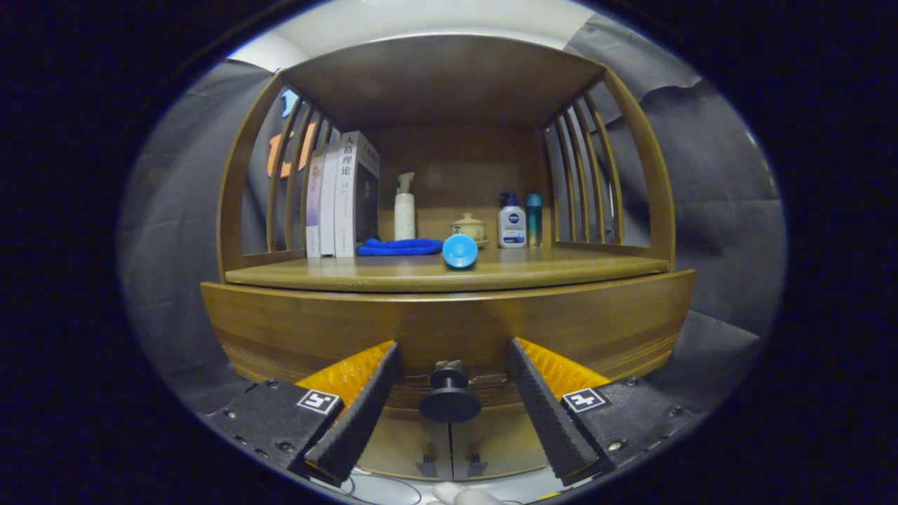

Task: Pull open the drawer, take out the items inside it, and place them on the countertop above the cabinet.

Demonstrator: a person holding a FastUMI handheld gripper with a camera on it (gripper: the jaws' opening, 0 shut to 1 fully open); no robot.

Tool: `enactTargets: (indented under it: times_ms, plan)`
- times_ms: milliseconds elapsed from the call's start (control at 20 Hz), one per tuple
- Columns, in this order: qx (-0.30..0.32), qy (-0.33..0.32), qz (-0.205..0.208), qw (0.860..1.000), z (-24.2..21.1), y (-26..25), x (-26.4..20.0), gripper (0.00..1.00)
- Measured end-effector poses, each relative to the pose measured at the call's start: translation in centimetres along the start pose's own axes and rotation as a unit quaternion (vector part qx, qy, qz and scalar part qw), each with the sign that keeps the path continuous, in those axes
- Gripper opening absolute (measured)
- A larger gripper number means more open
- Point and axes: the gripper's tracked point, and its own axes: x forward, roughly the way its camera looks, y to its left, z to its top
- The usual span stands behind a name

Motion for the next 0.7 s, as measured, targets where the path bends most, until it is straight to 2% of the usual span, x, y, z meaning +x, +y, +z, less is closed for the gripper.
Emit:
enactTargets:
  times_ms: [300,700]
  plan:
    - [0.002,-0.004,0.002,1.000,0.2,0.0,2.2,1.00]
    - [-0.001,0.007,-0.003,1.000,0.2,0.2,2.2,1.00]
